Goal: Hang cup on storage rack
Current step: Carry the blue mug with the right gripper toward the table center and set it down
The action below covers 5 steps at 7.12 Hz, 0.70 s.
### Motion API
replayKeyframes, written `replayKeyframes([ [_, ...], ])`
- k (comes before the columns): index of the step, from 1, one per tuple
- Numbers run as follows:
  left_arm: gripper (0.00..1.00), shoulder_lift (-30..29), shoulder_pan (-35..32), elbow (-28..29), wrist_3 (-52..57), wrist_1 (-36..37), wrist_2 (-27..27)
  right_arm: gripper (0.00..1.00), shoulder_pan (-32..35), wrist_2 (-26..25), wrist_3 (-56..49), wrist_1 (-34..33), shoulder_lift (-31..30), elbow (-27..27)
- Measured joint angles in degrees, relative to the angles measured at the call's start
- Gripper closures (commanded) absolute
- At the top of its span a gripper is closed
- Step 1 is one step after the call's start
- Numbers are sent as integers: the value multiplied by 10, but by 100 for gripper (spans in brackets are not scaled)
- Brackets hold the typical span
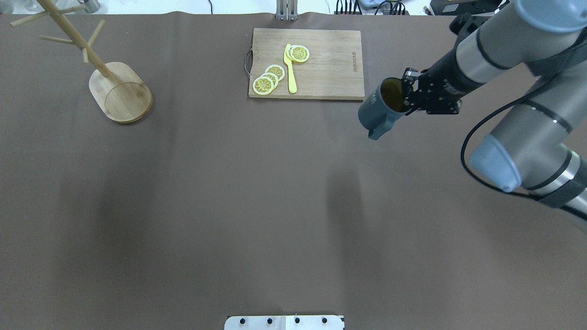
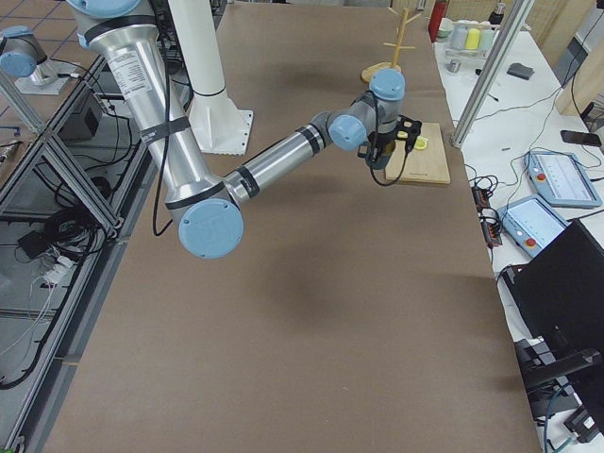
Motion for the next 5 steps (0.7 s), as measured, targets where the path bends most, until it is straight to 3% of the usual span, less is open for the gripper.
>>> replayKeyframes([
  [3, 2, 6, 2, 7, -1, -15, 2, 100, -169, -184, 168, -105, 78, 1],
  [5, 2, 9, 2, 8, -3, -18, 1, 100, -207, -218, 257, -123, 105, -31],
])
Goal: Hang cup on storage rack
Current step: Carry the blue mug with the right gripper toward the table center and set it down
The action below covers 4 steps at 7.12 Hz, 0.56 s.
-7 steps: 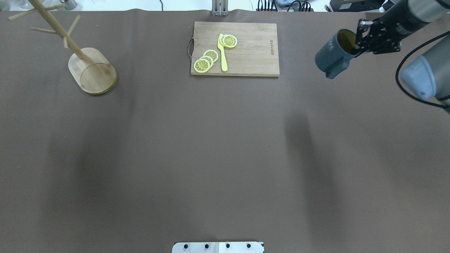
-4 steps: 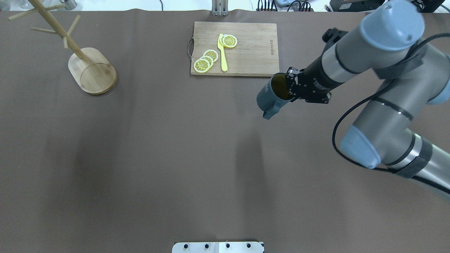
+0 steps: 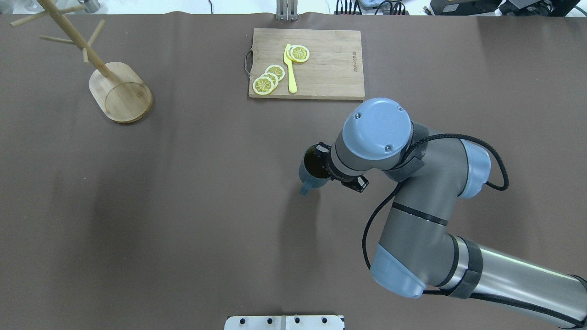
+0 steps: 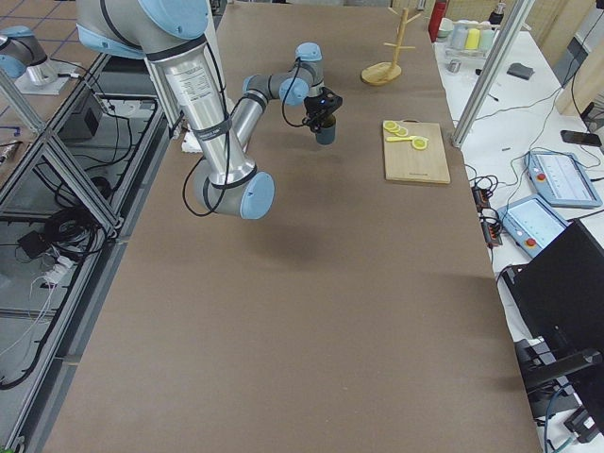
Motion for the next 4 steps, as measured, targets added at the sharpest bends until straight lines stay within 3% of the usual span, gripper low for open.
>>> replayKeyframes([
  [4, 2, 1, 0, 4, 0, 0, -3, 100, -17, -4, 105, 8, 63, -68],
])
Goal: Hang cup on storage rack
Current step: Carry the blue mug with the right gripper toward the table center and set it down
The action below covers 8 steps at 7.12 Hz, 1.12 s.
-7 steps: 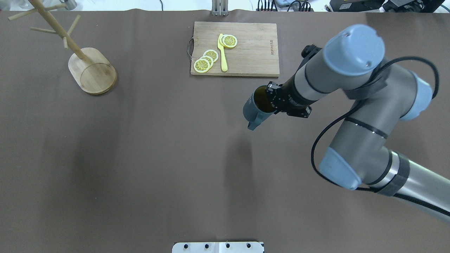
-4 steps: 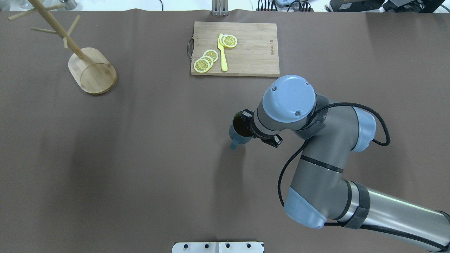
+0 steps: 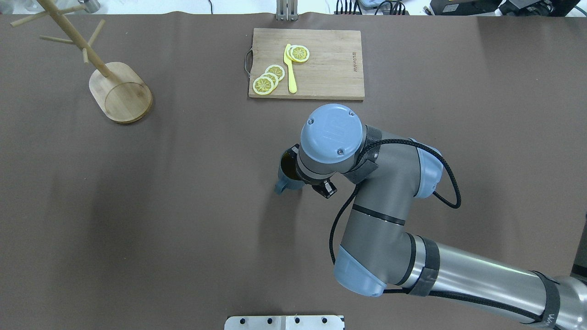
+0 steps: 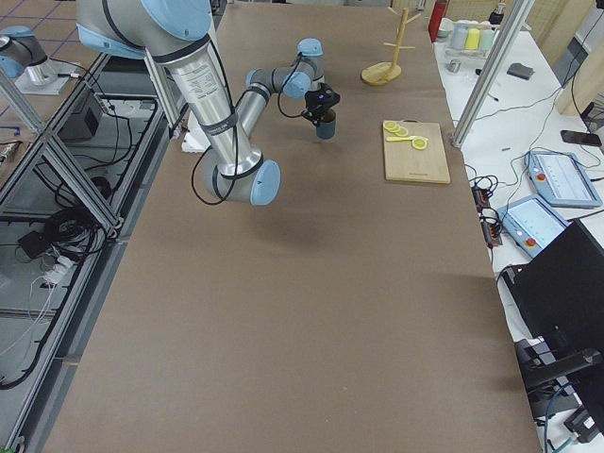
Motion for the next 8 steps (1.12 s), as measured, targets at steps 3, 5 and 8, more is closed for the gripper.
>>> replayKeyframes([
  [3, 2, 0, 0, 7, 2, -1, -1, 100, 0, -1, 77, 30, 38, -68],
  [5, 2, -1, 0, 8, 2, -1, -1, 42, 0, -10, 130, 65, 42, -94],
  [8, 2, -1, 0, 8, 1, -1, -2, 0, 8, -18, 153, 69, 52, -95],
])
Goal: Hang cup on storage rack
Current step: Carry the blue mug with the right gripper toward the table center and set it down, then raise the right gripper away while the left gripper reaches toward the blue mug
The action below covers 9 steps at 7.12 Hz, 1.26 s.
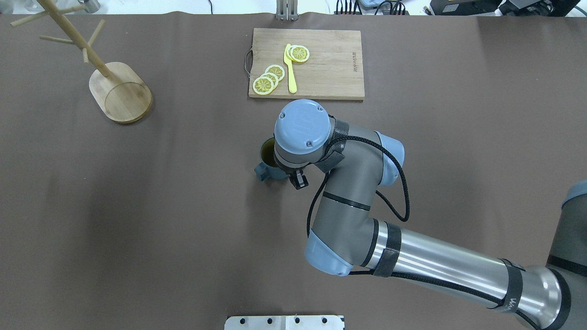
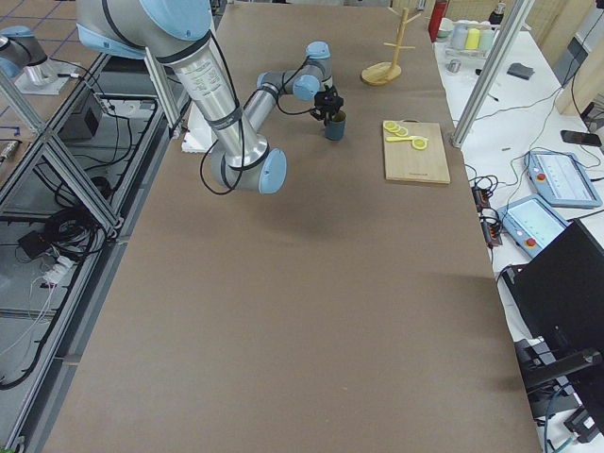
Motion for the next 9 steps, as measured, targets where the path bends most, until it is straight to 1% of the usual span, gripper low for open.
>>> replayKeyframes([
  [2, 2, -1, 0, -2, 0, 0, 0, 0, 21, 8, -5, -9, 13, 17],
  [3, 2, -5, 3, -12, -1, -5, 0, 0, 46, 29, -14, -14, 9, 39],
  [4, 2, -10, 19, -33, -9, -19, 1, 0, 84, 69, -29, -16, -6, 65],
  [6, 2, -14, 90, -101, -45, -51, 10, 0, 167, 145, -98, -18, -61, 102],
  [7, 2, -15, 129, -130, -57, -79, 22, 0, 204, 173, -157, -18, -91, 107],
  [9, 2, -20, 198, -169, -96, -126, 47, 0, 261, 216, -295, -17, -141, 107],
])
